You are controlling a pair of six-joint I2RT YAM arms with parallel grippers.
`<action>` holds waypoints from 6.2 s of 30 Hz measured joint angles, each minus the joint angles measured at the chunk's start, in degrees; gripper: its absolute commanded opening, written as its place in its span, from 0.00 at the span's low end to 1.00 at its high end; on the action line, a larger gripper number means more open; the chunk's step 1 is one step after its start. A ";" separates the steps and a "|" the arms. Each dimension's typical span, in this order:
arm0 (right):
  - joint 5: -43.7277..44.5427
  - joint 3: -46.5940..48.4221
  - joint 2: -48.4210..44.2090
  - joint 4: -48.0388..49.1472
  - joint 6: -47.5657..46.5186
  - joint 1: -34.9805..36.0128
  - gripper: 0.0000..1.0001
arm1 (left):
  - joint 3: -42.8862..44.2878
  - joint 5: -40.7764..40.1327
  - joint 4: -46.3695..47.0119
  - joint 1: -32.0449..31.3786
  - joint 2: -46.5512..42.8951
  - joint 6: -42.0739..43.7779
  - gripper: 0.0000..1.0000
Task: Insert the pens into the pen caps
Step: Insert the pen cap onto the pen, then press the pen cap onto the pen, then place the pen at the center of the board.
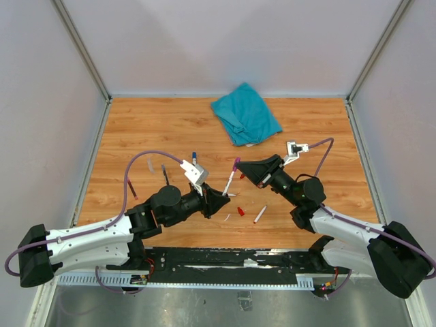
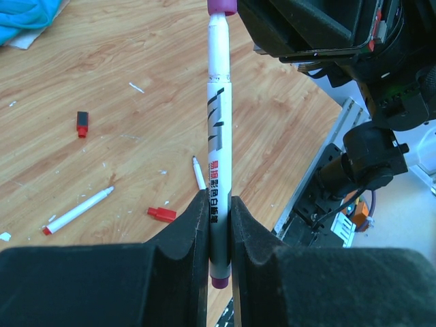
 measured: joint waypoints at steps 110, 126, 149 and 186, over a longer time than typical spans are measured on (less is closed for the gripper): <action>-13.25 22.95 -3.98 -44.46 -18.60 0.09 0.01 | 0.48 0.72 -0.37 0.00 -3.41 1.22 0.00; -7.21 19.43 -6.08 -42.23 -20.09 4.98 0.00 | 1.53 2.05 -4.63 -0.44 -3.28 1.20 0.01; 2.80 12.24 -6.75 -35.85 -20.44 12.35 0.00 | 1.53 3.93 -11.28 -0.92 -3.65 0.11 0.00; 22.69 24.15 -18.40 -68.74 -39.28 21.40 0.70 | -2.05 -5.27 -8.81 -0.68 -6.03 -6.16 0.01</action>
